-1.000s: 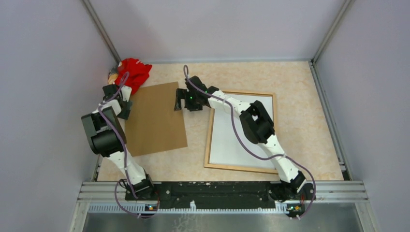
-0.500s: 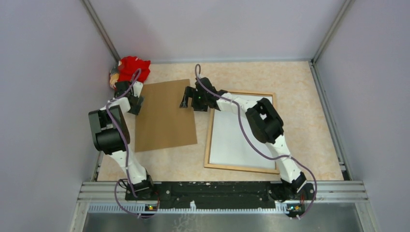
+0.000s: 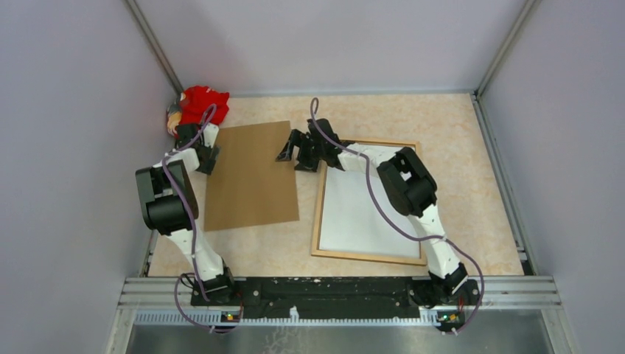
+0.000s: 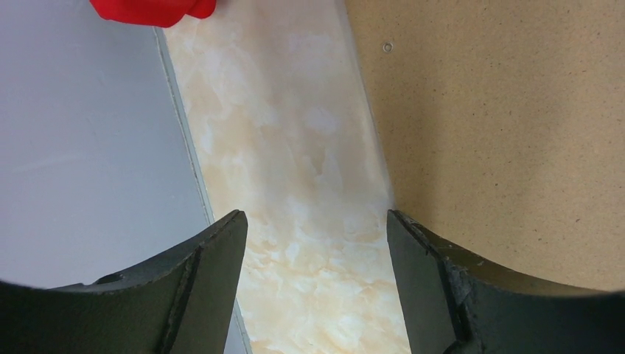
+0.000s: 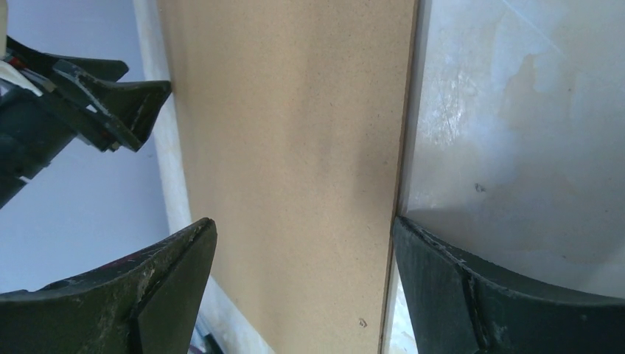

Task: Put the photo into the frame

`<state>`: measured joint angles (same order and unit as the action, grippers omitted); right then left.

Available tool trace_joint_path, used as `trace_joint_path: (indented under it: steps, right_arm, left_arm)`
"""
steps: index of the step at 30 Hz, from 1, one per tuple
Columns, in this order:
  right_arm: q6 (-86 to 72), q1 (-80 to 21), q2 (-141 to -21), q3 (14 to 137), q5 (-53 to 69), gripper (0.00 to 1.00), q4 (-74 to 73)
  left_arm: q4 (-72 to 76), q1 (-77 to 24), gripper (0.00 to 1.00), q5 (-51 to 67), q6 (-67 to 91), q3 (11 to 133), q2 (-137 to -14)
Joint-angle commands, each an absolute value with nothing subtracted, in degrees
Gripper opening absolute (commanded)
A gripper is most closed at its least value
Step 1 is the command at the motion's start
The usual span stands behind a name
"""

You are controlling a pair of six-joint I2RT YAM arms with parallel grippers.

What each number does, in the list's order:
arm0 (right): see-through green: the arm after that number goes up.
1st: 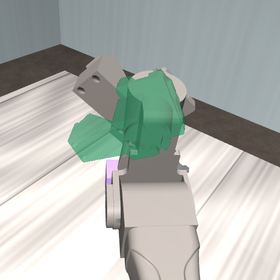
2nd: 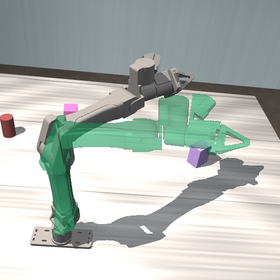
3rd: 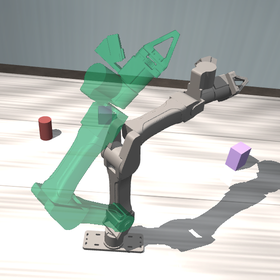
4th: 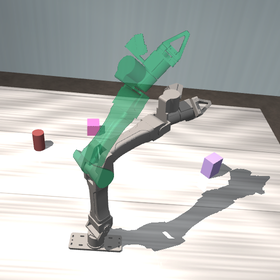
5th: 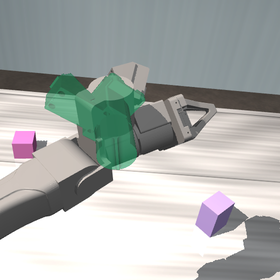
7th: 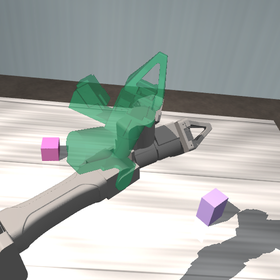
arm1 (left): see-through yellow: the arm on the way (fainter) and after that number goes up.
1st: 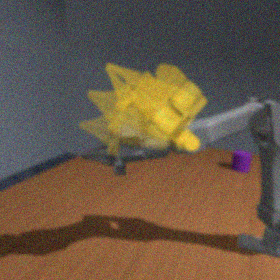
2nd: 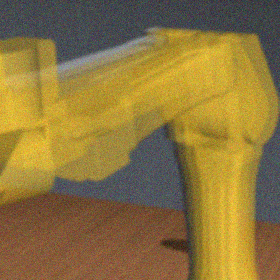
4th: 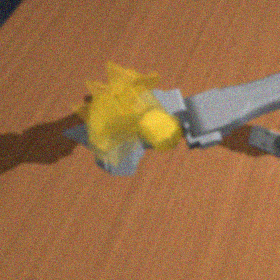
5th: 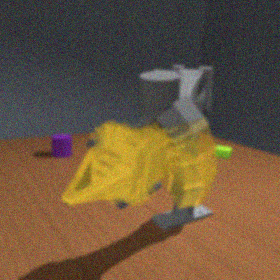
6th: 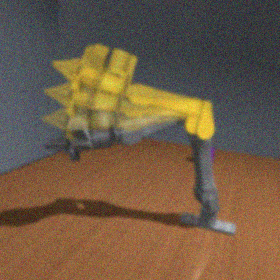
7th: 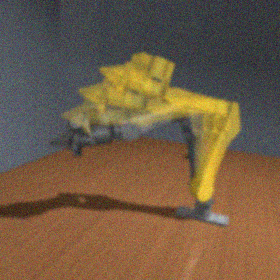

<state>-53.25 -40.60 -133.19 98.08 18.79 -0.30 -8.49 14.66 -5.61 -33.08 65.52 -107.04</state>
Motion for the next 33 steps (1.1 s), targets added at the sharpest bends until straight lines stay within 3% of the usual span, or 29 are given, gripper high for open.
trace_joint_path:
  steps: [1,15,24,28,33]
  right_arm:
    - [-61.05,-42.35,-128.31,94.31,27.62,0.88,11.84]
    - [-75.26,-43.31,-120.62,83.02,35.89,0.85,47.32]
    - [-77.54,-44.21,-122.83,85.08,37.43,0.78,49.15]
    - [-71.24,-44.15,-119.43,84.22,33.05,0.62,36.25]
    - [-64.32,-44.13,-116.65,86.97,29.01,0.27,20.62]
  left_arm:
    - [-15.7,12.8,0.78,4.35,-32.32,61.41,-113.04]
    - [-15.47,9.99,0.8,5.32,-35.84,58.25,-111.12]
    - [-16.24,9.97,0.8,5.97,-35.45,57.61,-109.84]
    - [-17.55,10.77,0.8,6.34,-34.45,59.32,-109.07]
    - [-20.33,10.94,0.87,9.76,-35.0,60.85,-106.27]
